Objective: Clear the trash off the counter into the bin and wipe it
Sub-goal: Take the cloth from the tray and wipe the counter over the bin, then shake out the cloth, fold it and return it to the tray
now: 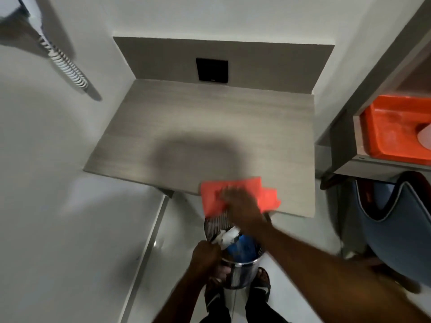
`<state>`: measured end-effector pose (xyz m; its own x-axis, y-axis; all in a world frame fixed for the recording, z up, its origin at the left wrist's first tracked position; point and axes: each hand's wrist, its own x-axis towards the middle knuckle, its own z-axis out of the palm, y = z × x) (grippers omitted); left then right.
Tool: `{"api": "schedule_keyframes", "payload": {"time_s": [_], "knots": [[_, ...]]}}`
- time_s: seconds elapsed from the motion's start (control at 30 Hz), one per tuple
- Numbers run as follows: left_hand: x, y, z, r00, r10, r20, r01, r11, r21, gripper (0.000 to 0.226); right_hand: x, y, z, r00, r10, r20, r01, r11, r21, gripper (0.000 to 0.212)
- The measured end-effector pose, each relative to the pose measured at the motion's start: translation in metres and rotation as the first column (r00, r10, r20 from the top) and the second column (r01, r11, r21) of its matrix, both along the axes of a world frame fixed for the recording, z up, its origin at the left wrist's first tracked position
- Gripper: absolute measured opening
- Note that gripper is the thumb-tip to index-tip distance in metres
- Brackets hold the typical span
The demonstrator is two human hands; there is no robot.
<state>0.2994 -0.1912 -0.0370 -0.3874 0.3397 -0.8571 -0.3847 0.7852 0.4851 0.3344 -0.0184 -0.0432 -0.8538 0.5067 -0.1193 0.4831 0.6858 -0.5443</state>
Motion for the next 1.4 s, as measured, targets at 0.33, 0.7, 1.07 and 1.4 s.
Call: {"api": "schedule_keyframes", "payload": {"time_s": [0.33,0.7,1.07,1.4], "knots": [[0.018,-0.034,-0.084,0.965,-0.238,-0.110,0.224,0.966,-0.127,0.039,0.099,-0.090,-0.065,0.867,-0.497,-0.008,0.477,0.836,-0.271,0.037],[0.034,-0.019,-0.364,0.988,0.047,0.148,-0.007,0.966,-0.258,0.041,0.151,-0.079,-0.289,0.845,-0.525,0.103,0.534,0.820,-0.204,0.039],[0.037,-0.005,-0.440,0.980,-0.088,0.180,0.138,0.949,-0.284,0.032,0.157,-0.080,-0.367,0.912,-0.376,0.165,0.398,0.909,-0.127,0.047],[-0.001,0.064,-0.196,0.914,-0.194,0.355,0.248,0.963,-0.111,0.058,0.140,-0.107,-0.211,0.923,-0.383,-0.025,0.380,0.921,-0.084,0.050]]}}
